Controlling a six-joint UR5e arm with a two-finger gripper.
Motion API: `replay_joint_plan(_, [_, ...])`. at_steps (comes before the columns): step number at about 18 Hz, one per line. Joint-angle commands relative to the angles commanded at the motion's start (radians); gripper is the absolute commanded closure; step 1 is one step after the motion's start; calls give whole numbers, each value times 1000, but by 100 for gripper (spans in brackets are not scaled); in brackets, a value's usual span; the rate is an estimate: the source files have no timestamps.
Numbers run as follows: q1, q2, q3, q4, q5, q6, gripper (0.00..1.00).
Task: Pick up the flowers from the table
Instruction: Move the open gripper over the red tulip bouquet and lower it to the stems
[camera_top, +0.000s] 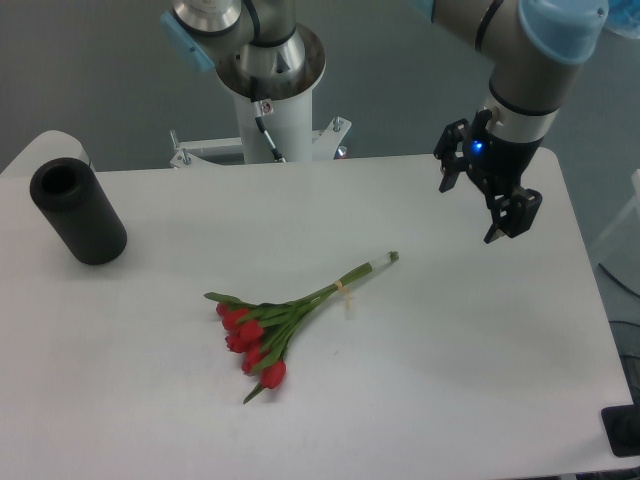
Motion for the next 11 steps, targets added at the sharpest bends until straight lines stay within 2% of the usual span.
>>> replay_joint_plan(6, [-26,-3,-9,8,-3,-78,0])
replay_joint_plan(11, [-100,-6,-43,8,-3,-300,0])
